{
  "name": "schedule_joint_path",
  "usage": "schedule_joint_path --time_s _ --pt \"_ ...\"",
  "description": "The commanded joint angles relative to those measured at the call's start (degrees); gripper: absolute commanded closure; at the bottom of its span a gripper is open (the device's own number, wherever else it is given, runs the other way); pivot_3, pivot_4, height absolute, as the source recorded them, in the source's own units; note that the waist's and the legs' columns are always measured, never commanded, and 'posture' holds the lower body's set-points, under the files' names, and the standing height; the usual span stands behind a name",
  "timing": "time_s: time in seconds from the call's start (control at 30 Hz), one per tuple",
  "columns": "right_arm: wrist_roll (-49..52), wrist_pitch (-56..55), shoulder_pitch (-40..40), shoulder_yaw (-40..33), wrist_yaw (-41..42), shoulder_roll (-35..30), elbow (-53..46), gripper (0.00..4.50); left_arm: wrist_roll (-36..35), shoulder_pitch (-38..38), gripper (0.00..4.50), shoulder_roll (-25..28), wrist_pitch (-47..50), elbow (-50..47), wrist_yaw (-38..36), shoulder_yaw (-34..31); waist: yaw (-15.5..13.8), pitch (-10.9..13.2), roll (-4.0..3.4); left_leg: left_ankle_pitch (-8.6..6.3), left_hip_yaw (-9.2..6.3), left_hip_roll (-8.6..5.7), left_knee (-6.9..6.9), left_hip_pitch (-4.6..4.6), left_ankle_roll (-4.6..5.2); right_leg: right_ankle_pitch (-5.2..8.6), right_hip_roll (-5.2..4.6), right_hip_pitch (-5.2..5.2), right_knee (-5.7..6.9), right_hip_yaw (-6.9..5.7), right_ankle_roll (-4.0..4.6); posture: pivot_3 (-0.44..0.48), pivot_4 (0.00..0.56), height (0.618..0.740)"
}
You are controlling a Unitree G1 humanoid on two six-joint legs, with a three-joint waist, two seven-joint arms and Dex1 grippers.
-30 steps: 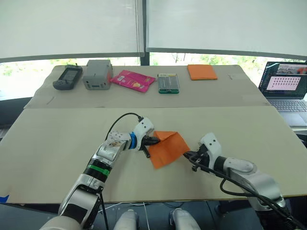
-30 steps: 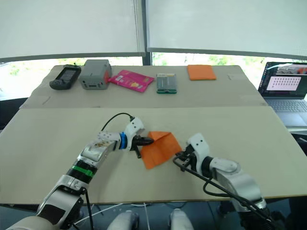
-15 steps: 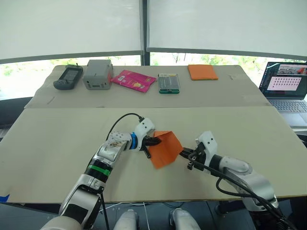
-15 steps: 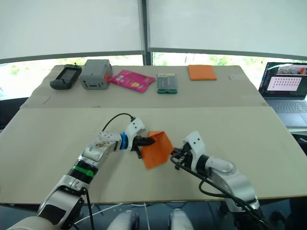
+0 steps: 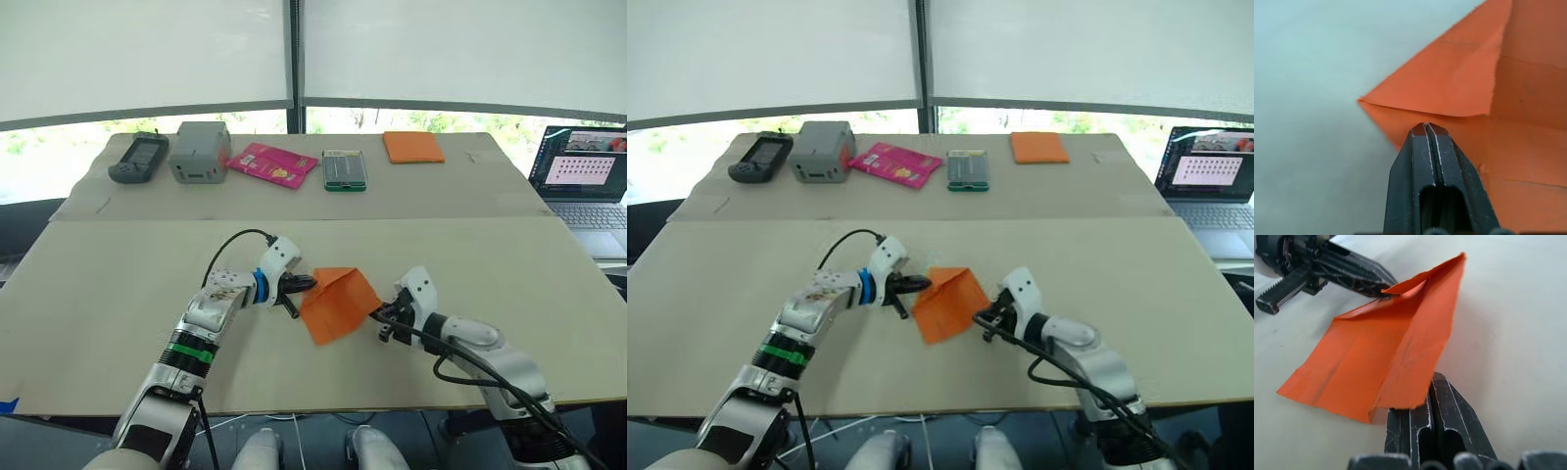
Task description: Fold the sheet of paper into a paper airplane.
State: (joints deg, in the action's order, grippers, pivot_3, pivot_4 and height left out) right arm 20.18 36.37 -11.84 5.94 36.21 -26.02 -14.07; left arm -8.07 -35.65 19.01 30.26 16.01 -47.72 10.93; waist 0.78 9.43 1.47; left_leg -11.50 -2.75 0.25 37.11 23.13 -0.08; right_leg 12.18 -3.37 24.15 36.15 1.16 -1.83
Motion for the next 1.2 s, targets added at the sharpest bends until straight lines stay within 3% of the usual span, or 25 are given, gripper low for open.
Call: schedule_joint_path --time_s 0.03,0.6,1.2 --pt "-0.12 -1.64 -0.87 -0.46 0.27 0.19 -0.93 4.45 -0.68 -1.20 4.50 -1.08 -0.88 -1.68 1.14 -0.95 -0.12 0.00 0.00 0.00 0.00 -0.01 0.00 0.00 0.00 0.00 -0.01 0.00 0.00 0.00 0.00 0.000 0.150 0.740" --pt "0.11 -2.31 -2.74 -0.73 1.42 1.16 -1.41 4.45 2.95 -3.31 4.50 -5.04 -3.02 3.51 -0.14 5.38 0.09 0.00 0.00 0.00 0.00 -0.02 0.00 0.00 0.00 -0.01 0.00 0.00 0.02 0.00 0.00 0.000 0.150 0.740" --pt "-2.91 -8.63 -8.50 2.77 4.22 4.12 7.01 4.45 0.19 3.74 4.50 -2.71 2.27 -6.96 1.43 2.31 0.04 0.00 0.00 0.00 0.00 -0.03 0.01 -0.02 0.00 -0.15 -0.01 0.00 0.03 0.02 0.24 0.000 0.150 0.740"
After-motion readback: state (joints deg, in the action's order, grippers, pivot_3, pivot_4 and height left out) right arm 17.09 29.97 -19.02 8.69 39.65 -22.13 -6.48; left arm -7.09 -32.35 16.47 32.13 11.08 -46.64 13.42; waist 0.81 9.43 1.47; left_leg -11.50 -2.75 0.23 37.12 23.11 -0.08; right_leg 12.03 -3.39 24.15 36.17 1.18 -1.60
